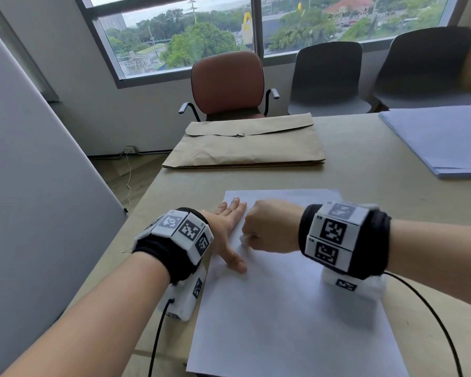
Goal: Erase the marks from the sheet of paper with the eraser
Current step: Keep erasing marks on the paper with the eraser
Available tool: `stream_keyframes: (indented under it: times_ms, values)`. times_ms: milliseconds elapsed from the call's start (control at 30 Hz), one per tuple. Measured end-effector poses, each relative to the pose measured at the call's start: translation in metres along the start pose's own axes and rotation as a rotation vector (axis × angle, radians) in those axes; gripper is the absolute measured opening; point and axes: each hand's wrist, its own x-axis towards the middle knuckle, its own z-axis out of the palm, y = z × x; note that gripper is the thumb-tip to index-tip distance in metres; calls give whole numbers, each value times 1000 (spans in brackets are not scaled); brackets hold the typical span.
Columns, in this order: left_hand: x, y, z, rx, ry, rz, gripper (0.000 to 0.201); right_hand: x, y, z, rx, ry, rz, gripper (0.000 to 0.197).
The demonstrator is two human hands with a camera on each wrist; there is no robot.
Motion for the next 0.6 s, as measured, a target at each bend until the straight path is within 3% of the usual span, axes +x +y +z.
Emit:
stream_keyframes:
  times_ms: [100, 233, 433, 600]
  values:
    - [1, -1, 1, 0, 5, 11, 130, -4, -2, 1, 11, -32, -26, 30]
    - [1, -3, 0, -21, 12, 22, 130, 10, 5, -5, -26, 39, 109, 25]
    - [1, 0, 2, 10, 27, 6, 129, -6, -8, 1, 33, -44, -46, 30]
    - [-4, 1, -2, -11, 19, -5, 128, -10, 31, -2, 253, 115, 170, 41]
